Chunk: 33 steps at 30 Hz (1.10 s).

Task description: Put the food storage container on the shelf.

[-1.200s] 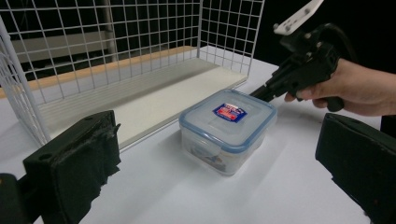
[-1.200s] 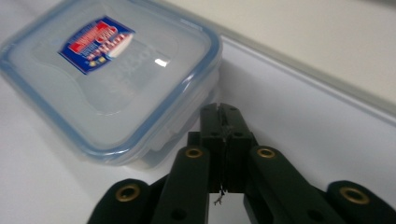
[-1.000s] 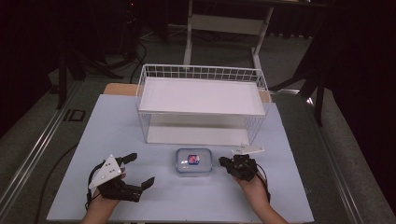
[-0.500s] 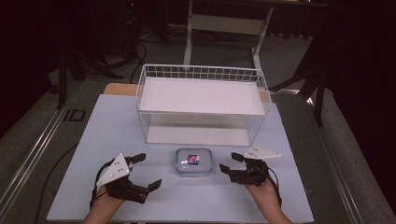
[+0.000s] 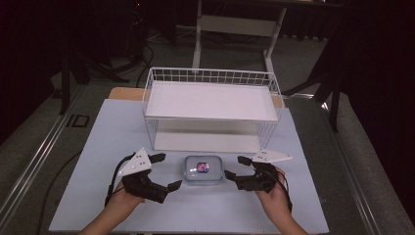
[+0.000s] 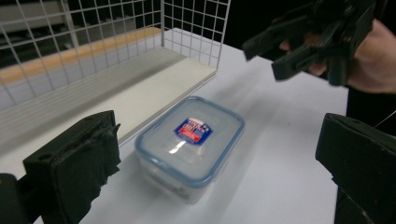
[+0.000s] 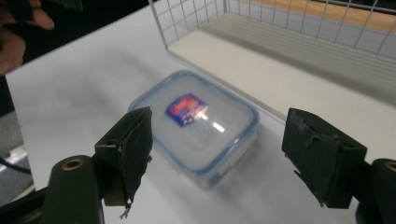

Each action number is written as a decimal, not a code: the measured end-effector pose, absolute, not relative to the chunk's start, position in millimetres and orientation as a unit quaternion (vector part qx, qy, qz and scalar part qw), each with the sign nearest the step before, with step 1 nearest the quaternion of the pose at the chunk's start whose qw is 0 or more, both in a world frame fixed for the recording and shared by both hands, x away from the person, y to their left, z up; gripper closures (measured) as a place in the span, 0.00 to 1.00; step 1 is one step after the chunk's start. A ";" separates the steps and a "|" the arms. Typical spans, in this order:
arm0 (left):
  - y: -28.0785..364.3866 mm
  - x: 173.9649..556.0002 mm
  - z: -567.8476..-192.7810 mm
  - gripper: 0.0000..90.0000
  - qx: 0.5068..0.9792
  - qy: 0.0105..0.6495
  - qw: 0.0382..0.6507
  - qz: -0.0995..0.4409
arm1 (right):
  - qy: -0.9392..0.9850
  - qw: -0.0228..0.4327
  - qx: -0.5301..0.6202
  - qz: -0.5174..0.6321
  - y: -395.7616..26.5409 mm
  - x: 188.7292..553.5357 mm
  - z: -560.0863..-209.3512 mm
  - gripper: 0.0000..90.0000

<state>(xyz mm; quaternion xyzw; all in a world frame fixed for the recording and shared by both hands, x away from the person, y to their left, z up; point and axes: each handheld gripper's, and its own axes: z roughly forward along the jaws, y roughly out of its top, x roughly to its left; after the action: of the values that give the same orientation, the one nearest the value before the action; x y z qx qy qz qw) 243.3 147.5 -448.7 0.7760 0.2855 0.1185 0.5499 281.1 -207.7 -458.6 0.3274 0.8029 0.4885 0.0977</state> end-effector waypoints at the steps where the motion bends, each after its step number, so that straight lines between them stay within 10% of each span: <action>1: 145.8 245.7 -448.3 0.01 0.777 0.294 0.544 0.118 | 0.801 0.112 0.330 0.487 -206.5 284.7 -459.9 0.25; 23: 121.6 308.7 -498.4 0.01 0.765 0.436 0.473 -0.026 | 0.780 -0.006 0.469 0.414 -185.8 324.5 -497.1 0.13; 33: 114.9 319.3 -520.1 0.17 0.744 0.497 0.443 -0.060 | 0.750 -0.070 0.511 0.415 -183.3 334.1 -515.2 0.19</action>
<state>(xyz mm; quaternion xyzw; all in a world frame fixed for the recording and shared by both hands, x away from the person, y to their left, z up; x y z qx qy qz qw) 319.3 114.9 -520.1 0.7437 0.4970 -0.0603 0.4430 334.1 -183.3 -515.2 0.5106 0.7498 0.4151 -0.0698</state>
